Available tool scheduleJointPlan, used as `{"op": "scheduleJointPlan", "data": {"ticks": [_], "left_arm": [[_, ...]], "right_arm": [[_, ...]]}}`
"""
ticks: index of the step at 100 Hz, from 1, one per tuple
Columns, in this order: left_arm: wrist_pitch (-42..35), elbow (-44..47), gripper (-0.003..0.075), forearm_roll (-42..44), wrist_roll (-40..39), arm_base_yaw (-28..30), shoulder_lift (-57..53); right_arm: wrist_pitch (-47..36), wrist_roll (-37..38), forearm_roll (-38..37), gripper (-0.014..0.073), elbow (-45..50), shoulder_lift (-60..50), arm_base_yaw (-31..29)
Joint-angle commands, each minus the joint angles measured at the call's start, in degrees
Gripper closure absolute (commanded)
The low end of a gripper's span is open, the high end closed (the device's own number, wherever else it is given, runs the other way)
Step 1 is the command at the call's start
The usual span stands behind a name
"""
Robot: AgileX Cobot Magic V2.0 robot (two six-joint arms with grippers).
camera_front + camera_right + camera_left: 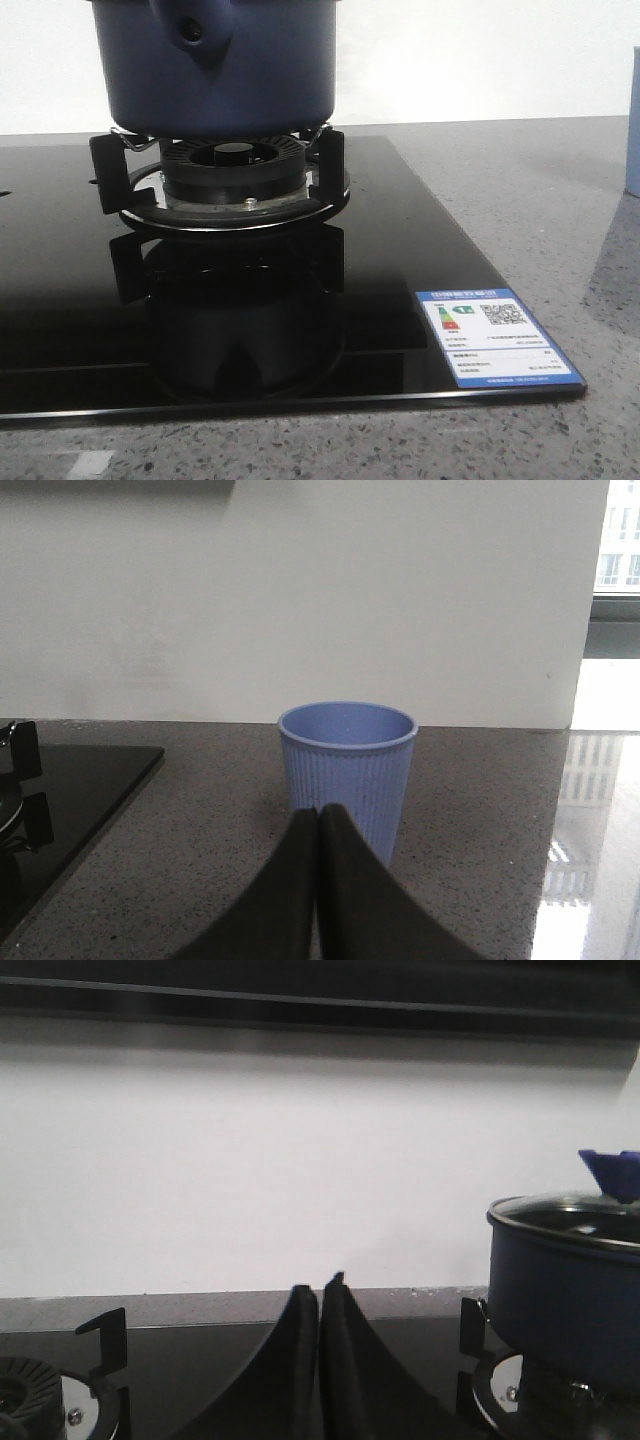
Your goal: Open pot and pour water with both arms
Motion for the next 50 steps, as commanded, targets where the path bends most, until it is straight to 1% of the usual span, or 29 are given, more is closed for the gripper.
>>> {"op": "scheduleJointPlan", "data": {"ticks": [1,2,4,5,6,7,8,9,10,11,12,13,14,15,16,17,18,19,21,24,28,31,42,50], "left_arm": [[-1.4,-1.6,0.0741,9.8,-10.5,0.1,-0.1],[-1.6,-1.6,0.0741,11.3,-14.3,0.1,-0.1],[-2.2,-1.6,0.0741,16.6,-18.4,0.1,-0.1],[-2.6,-1.6,0.0741,20.7,-22.8,0.1,-0.1],[-2.8,-1.6,0.0741,22.8,-25.1,0.1,-0.1],[-2.9,-1.5,0.0741,25.1,-29.8,0.1,-0.1],[-3.1,-1.5,0.0741,29.7,-32.2,0.1,-0.1],[-3.1,-1.5,0.0741,32.1,-34.7,0.1,-0.1],[-3.2,-1.5,0.0741,37.0,-39.6,0.1,-0.1],[-3.1,-1.5,0.0741,39.5,-42.1,0.1,-0.1],[-3.1,-1.5,0.0741,44.4,-47.0,0.1,-0.1],[-3.1,-1.5,0.0741,46.8,-49.4,0.1,-0.1],[-3.1,-1.5,0.0741,49.1,-54.1,0.1,-0.1],[-3.1,-1.3,0.0741,55.8,-58.5,0.1,-0.1],[-3.1,-1.4,0.0741,55.8,-58.5,0.1,-0.1],[-3.1,-1.2,0.0741,59.8,-62.8,0.1,-0.1],[-3.1,-1.1,0.0741,61.8,-64.8,0.1,-0.1],[-3.1,-1.1,0.0741,65.3,-68.5,0.1,-0.1],[-3.1,-0.8,0.0741,68.6,-73.3,0.1,-0.1],[-3.3,-0.2,0.0741,74.9,-78.4,0.1,-0.1],[-3.5,0.7,0.0741,78.9,-82.8,0.1,-0.1],[-4.2,1.7,0.0741,80.4,-83.8,0.1,-0.1],[-6.0,4.7,0.0741,81.1,-83.8,-0.1,-1.8],[-9.3,6.9,0.0741,83.0,-83.8,-1.7,-1.7]], "right_arm": [[-1.4,-0.1,-0.4,0.0636,-1.5,0.6,0.1],[-1.4,-0.1,-0.4,0.0636,-1.5,0.6,0.1],[-1.4,-0.1,-0.4,0.0636,-1.5,0.6,0.1],[-1.4,-0.1,-0.4,0.0636,-1.5,0.6,0.1],[-1.4,-0.1,-0.4,0.0636,-1.5,0.6,0.1],[-1.4,-0.1,-0.4,0.0636,-1.5,0.6,0.1],[-1.4,-0.1,-0.4,0.0636,-1.5,0.6,0.1],[-1.4,-0.1,-0.4,0.0636,-1.5,0.6,0.1],[-1.4,-0.1,-0.4,0.0636,-1.5,0.6,0.1],[-1.4,-0.1,-0.4,0.0636,-1.5,0.6,0.1],[-1.4,-0.1,-0.4,0.0636,-1.5,0.6,0.1],[-1.4,-0.1,-0.4,0.0636,-1.5,0.6,0.1],[-1.4,-0.1,-0.4,0.0636,-1.5,0.6,0.1],[-1.4,-0.1,-0.4,0.0636,-1.5,0.6,0.1],[-1.4,-0.1,-0.4,0.0636,-1.5,0.6,0.1],[-1.4,-0.1,-0.4,0.0636,-1.5,0.6,0.1],[-1.4,-0.1,-0.4,0.0636,-1.5,0.6,0.1],[-1.4,-0.1,-0.4,0.0636,-1.5,0.6,0.1],[-1.4,-0.1,-0.4,0.0636,-1.5,0.6,0.1],[-1.4,-0.1,-0.4,0.0636,-1.5,0.6,0.1],[-1.4,-0.1,-0.4,0.0636,-1.5,0.6,0.1],[-1.4,-0.1,-0.4,0.0636,-1.5,0.6,0.1],[-1.4,-0.1,-0.4,0.0636,-1.5,0.6,0.1],[-1.4,-0.1,-0.4,0.0636,-1.5,0.6,0.1]]}}
